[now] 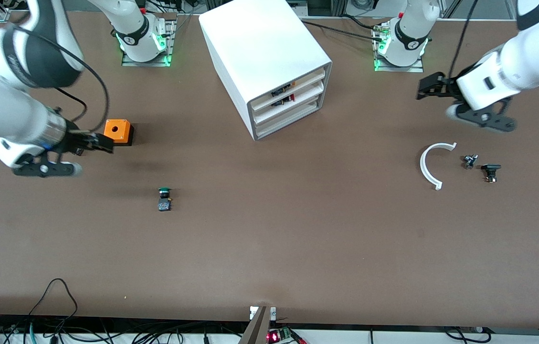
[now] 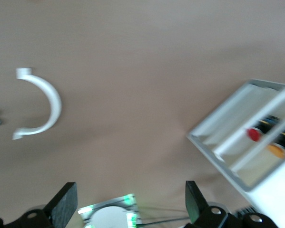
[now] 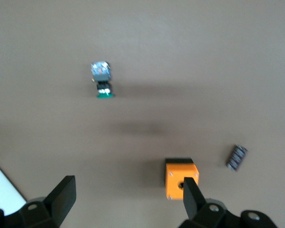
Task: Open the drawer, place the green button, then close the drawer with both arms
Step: 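Grasp the blue button module with the right gripper while the left gripper grips the drawer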
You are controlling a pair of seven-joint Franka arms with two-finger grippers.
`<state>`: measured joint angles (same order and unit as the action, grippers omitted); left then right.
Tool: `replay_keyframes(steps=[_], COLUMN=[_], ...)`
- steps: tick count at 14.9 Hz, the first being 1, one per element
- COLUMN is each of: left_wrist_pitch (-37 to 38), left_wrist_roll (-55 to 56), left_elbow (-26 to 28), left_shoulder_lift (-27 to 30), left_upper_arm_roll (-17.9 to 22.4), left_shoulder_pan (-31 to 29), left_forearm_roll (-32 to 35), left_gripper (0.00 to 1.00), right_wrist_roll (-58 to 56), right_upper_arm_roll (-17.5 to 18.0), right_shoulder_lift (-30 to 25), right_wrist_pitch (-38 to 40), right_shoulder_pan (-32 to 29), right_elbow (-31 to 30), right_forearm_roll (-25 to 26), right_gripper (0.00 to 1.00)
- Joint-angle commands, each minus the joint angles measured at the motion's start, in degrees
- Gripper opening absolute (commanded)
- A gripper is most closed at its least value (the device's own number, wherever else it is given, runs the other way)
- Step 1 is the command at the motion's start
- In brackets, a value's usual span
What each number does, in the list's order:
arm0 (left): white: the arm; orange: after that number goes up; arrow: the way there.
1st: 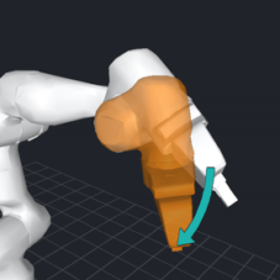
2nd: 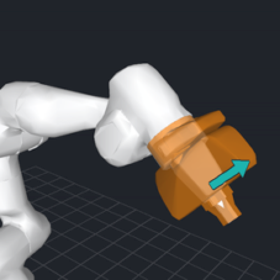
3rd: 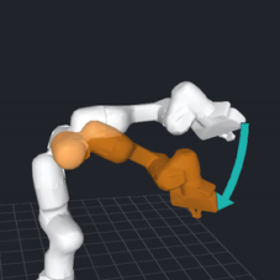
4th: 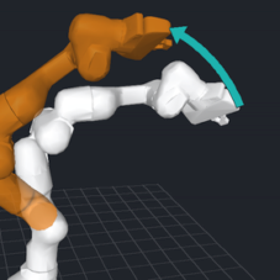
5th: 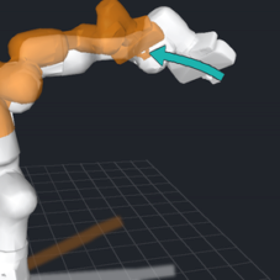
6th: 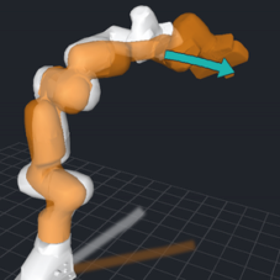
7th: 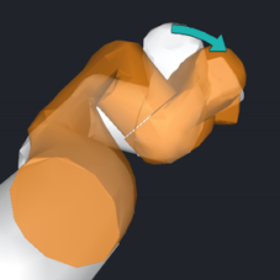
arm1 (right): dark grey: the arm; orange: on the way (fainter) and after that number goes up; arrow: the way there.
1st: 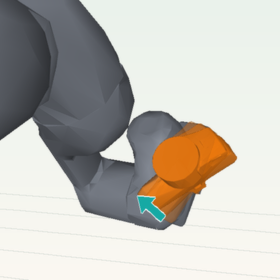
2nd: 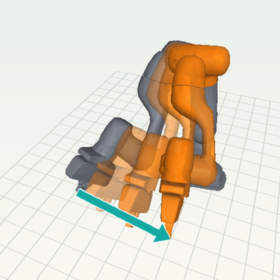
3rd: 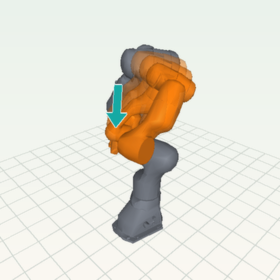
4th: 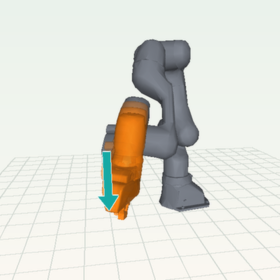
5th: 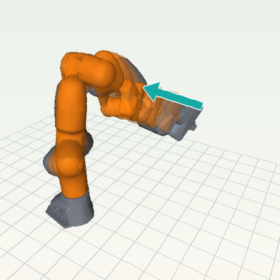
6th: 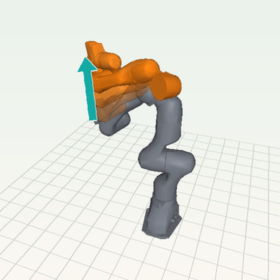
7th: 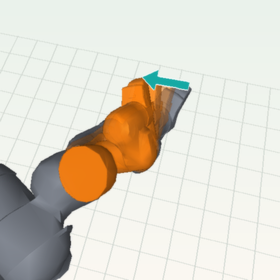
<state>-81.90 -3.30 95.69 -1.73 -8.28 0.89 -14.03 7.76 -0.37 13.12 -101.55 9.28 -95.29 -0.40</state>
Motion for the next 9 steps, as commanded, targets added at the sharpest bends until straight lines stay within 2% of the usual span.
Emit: replay_keyframes(steps=[1, 5, 7, 9], left_wrist_pitch=[-0.2, -9.4, -16.3, -22.1], left_wrist_roll=[-2.7, -4.7, -11.2, -18.5], left_elbow=[0.9, 8.3, 13.4, 19.7], left_shoulder_lift=[-3.4, -4.9, -4.9, -5.0], left_upper_arm_roll=[-0.1, -1.6, -2.5, -2.6], left_shoulder_pan=[0.0, 0.0, 0.0, 0.0], left_forearm_roll=[-8.4, -19.4, -24.3, -32.3], left_gripper=[1.0, 0.99, 0.98, 0.98], right_wrist_roll=[-0.8, -0.7, -0.7, -0.7], right_upper_arm_roll=[0.6, 1.0, 1.8, 2.6], right_shoulder_lift=[1.9, 6.6, 8.6, 11.0], right_wrist_pitch=[-7.8, -16.6, -20.7, -24.8], right_shoulder_pan=[0.5, 1.5, 1.8, 1.8], right_elbow=[-3.8, -4.5, -4.8, -5.3], right_forearm_roll=[-1.4, -1.4, -1.4, -1.4], right_gripper=[1.0, 1.0, 1.0, 1.0])
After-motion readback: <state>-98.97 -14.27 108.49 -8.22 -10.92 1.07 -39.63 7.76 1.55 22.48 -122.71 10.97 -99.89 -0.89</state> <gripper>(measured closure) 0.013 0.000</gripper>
